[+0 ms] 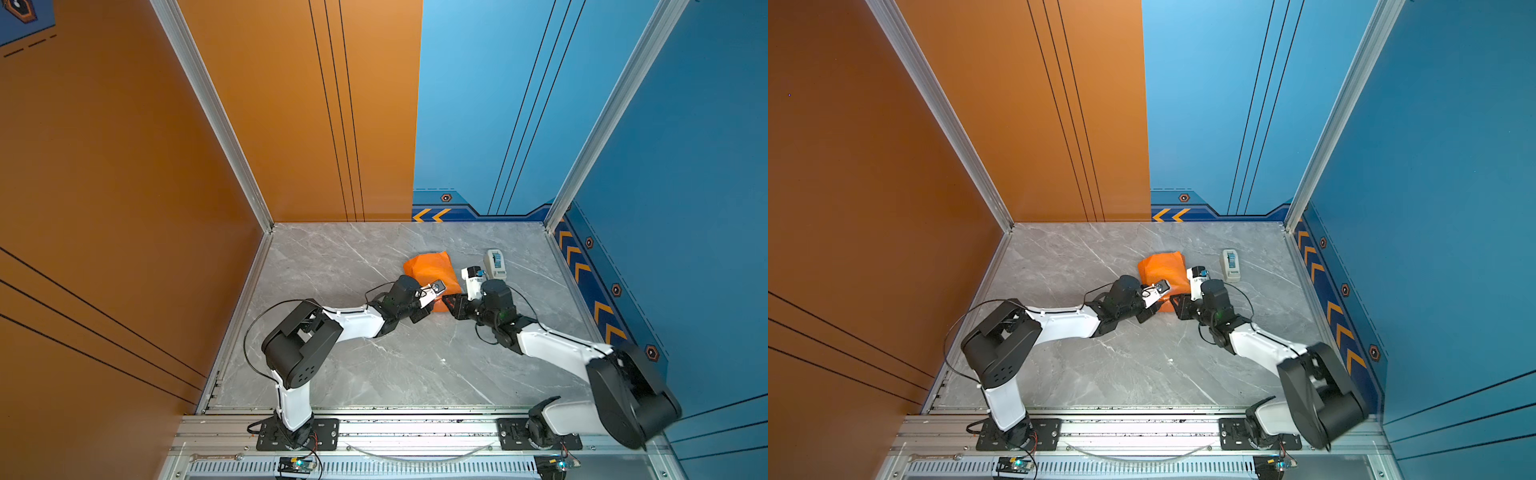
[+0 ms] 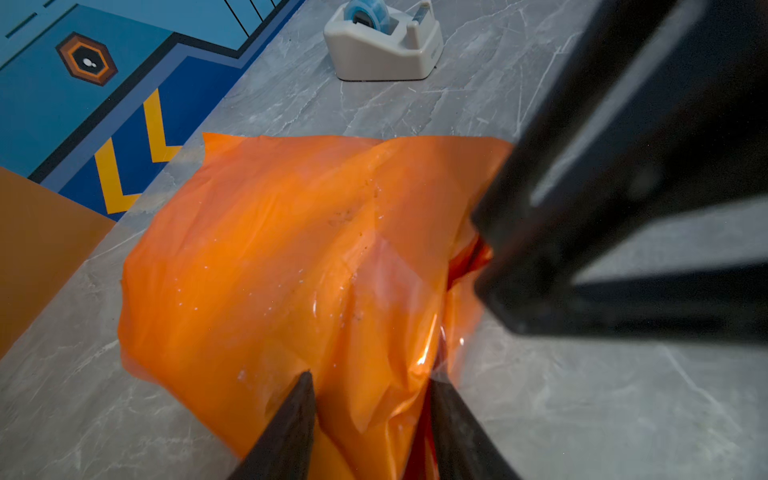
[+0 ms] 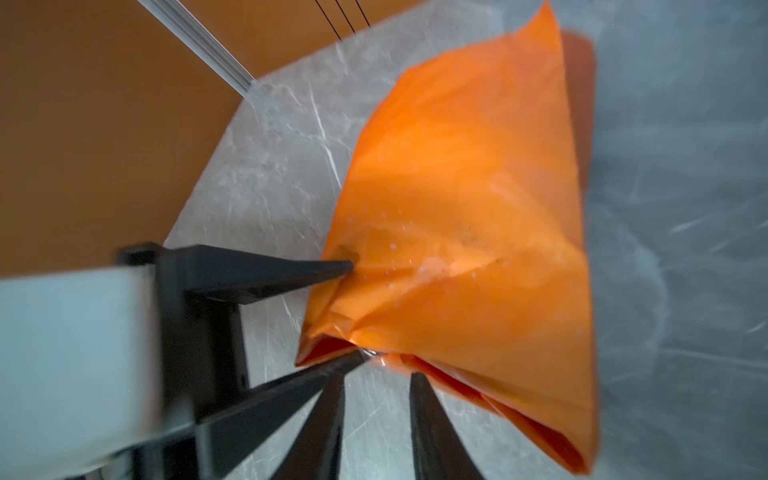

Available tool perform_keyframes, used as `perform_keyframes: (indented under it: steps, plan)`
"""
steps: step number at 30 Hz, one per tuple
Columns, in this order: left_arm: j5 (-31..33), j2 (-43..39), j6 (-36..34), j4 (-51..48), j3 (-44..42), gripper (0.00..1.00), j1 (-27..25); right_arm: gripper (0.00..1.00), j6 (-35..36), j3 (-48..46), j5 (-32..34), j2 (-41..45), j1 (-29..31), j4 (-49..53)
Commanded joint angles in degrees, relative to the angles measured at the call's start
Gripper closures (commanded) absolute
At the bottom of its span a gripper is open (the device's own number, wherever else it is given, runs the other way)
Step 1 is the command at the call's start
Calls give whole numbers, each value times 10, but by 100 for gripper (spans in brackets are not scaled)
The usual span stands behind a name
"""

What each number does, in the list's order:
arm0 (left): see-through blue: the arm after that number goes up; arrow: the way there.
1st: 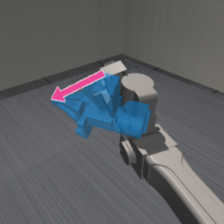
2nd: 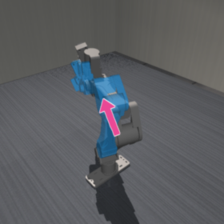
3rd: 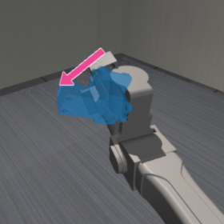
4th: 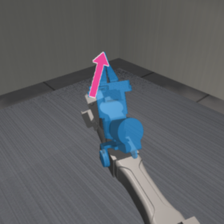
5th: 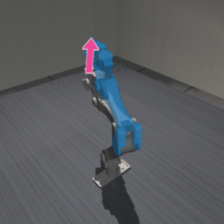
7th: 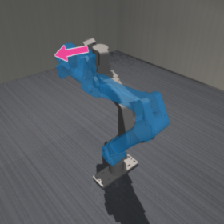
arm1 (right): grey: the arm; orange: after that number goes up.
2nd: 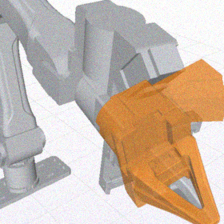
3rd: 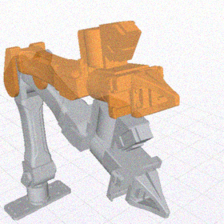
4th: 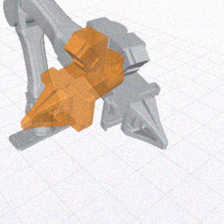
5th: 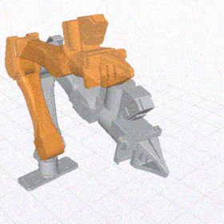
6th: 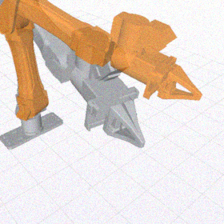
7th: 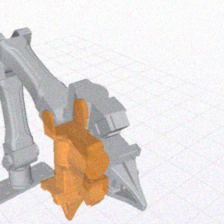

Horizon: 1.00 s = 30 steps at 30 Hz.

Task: Wrap the gift box in paper
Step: 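Release the paper with both grippers and draw them back from the box, then grip the box sides with both grippers and tip it onto its taped end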

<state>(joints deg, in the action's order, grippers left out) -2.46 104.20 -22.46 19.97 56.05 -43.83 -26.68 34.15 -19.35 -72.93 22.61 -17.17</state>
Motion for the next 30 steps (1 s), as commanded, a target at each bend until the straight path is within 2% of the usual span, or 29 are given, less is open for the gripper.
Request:
perform_keyframes:
  steps: [1, 4, 8, 13, 16, 18, 23, 30]
  plan:
    - [-14, -19, 13, -110, 11, 44, -6, 56, 18, 41, -28, 34, -36, 128]
    - [-19, -40, 16, -138, 25, 38, -5, 45, 26, 108, -47, 19, -66, 229]
    - [-4, -74, 46, -184, 60, 32, -1, 32, 39, 214, -57, -57, -94, 366]
    - [-4, -108, 165, -282, 112, 24, 34, 22, 63, 322, -81, -176, -113, 457]
    - [-41, -120, 259, -320, 121, 20, 72, 18, 65, 376, -114, -243, -112, 489]
    - [-59, -118, 334, -336, 121, 18, 100, 17, 62, 404, -127, -282, -110, 514]
    - [-185, -71, 494, -314, 118, 15, 162, 16, 51, 429, -157, -339, -100, 523]
    - [-264, 12, 609, -178, 118, 17, 159, 20, 44, 453, -182, -388, -97, 525]
